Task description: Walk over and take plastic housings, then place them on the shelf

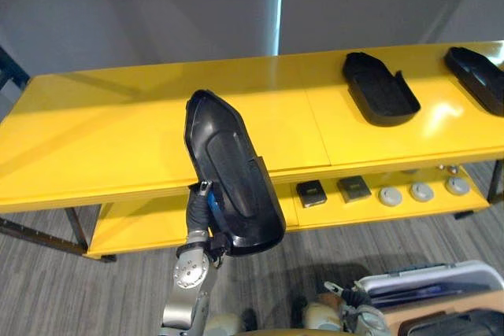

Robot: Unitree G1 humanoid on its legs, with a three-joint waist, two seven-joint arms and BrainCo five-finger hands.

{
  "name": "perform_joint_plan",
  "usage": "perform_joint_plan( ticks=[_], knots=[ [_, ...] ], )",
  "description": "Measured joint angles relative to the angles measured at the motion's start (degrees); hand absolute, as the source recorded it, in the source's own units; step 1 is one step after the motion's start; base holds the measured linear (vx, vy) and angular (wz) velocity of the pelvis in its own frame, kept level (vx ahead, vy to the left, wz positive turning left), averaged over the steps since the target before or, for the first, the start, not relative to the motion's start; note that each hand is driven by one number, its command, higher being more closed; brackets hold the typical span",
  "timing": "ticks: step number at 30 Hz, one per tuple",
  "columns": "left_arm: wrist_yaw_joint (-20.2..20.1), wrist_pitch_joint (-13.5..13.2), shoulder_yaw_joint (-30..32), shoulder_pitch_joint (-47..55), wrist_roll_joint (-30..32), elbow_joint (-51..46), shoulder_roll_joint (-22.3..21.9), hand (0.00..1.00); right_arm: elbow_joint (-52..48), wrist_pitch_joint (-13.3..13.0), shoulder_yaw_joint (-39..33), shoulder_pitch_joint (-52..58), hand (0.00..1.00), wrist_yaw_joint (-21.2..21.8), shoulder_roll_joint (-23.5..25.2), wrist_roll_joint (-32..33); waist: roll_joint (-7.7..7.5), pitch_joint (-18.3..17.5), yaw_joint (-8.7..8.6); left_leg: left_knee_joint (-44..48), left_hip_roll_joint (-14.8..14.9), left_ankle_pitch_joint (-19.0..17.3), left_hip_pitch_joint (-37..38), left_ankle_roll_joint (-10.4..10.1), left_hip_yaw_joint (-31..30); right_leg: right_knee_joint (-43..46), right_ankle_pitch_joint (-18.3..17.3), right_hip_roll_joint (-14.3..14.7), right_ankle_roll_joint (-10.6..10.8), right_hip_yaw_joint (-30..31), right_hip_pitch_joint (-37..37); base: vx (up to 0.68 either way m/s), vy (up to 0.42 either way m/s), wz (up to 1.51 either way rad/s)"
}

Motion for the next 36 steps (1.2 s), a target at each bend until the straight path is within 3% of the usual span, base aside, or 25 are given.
perform_joint_plan(
  ticks=[7,12,16,27,31,36],
  knots=[
    [1.5,0.2,1.8,-0.1,2.1,0.2,0.8,1.0,-0.1,0.0,0.7,0.2,0.0,0.0,0.6,-2.1,0.24,-1.3,-0.08,-5.5,-0.1,3.6,0.9,2.0,-0.7,-10.2,6.0,1.8,0.3,-0.6,3.2,-0.03,0.003,0.02],
    [4.6,1.2,5.5,-5.6,7.6,3.7,2.1,1.0,-0.1,0.0,3.2,0.4,0.0,0.0,0.5,-3.5,0.25,-1.5,-0.42,-8.9,-0.2,6.3,1.2,1.8,-0.4,-14.8,9.6,2.5,0.0,-0.4,3.9,-0.13,-0.005,-0.02],
    [7.8,2.9,7.2,-13.1,12.0,9.9,3.8,1.0,-0.2,0.0,4.5,0.7,0.0,0.1,0.3,-4.5,0.1,-1.6,-1.68,-11.3,-0.1,8.0,1.2,1.2,0.4,-18.0,11.6,3.2,0.0,0.3,3.9,-0.13,-0.02,-0.11],
    [13.3,5.6,10.3,-32.6,15.0,25.3,7.0,1.0,-1.5,-0.1,6.6,1.3,0.0,0.2,0.1,-5.6,-0.44,-1.9,-4.83,-14.3,0.7,9.6,0.2,0.3,2.1,-18.5,12.3,4.2,-0.3,1.4,1.2,-0.04,-0.001,-0.08],
    [14.5,7.4,12.3,-38.7,14.4,30.4,10.5,1.0,-2.2,-0.1,6.6,1.2,0.0,0.2,0.3,-5.9,-0.54,-1.8,-5.19,-14.0,1.0,10.0,-1.8,0.4,3.1,-18.3,12.8,4.6,-0.9,2.3,-1.2,0.06,0.018,-0.15],
    [15.2,7.5,13.2,-46.1,14.1,34.4,14.7,1.0,-2.6,-0.4,6.6,0.9,0.0,0.2,0.3,-5.9,-0.61,-0.8,-5.63,-14.0,0.9,10.3,-2.9,0.7,3.6,-18.3,13.2,4.6,-1.5,2.7,-2.4,0.06,0.037,-0.04]
  ],
)
